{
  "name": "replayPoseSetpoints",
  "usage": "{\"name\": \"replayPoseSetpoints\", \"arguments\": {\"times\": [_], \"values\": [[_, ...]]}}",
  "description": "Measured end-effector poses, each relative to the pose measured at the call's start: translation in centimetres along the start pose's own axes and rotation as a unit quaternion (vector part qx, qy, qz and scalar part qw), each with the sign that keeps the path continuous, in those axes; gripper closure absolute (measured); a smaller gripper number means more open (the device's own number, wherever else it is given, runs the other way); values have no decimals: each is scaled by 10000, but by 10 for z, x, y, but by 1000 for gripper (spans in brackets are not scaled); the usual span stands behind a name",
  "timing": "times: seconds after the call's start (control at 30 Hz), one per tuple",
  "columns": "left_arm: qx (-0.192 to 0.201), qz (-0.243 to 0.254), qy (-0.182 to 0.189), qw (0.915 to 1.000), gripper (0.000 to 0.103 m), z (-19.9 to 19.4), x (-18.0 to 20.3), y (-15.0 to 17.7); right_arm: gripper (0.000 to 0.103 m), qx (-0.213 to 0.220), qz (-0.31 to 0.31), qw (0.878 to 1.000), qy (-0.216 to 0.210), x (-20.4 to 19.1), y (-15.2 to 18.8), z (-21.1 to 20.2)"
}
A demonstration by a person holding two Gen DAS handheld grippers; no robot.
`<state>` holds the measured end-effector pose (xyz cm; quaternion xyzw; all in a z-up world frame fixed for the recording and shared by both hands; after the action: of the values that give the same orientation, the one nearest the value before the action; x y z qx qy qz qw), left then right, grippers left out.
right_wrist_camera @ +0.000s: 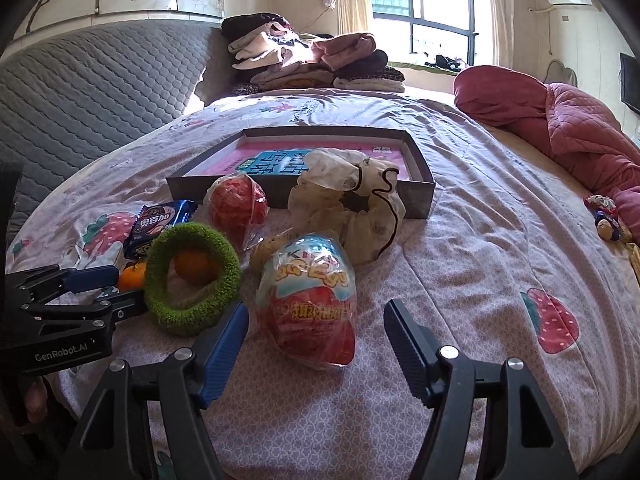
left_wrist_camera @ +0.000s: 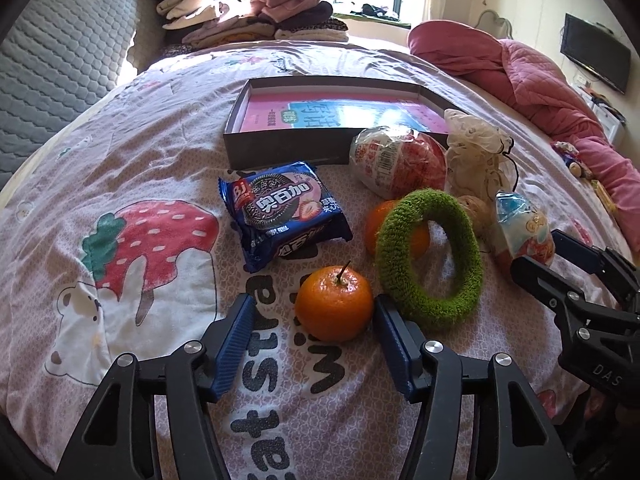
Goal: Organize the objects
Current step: 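Close left gripper on the orange while right gripper closes on the plastic egg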
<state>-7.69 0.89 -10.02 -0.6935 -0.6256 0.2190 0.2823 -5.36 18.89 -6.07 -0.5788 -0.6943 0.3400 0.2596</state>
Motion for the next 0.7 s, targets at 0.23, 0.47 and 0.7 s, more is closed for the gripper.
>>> {"name": "replayPoseSetpoints", "arguments": {"times": [0.23, 0.47, 0.7], "values": [[86, 14, 86, 9999, 49, 5, 3, -2, 42, -9, -76, 10000, 60, 1, -4, 13], [125, -67, 321, 9994, 63, 7, 5, -4, 48, 25, -101, 9999, 12, 0, -3, 16], [227, -85, 358, 9991, 64, 5, 5, -4, 48, 131, -96, 9999, -26, 1, -5, 11]]}}
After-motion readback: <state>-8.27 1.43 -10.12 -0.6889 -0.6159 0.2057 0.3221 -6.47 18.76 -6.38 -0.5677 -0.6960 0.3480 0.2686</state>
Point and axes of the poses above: each gripper's, at about its wrist camera, not at the fingertips, and z roughly the way its jaws point, x to its right, y to its underside, the point moved 5 cm from there along z, roughly the way its jaws point, and after that the axes turned 2 degrees about x, right-handed, at the moved point
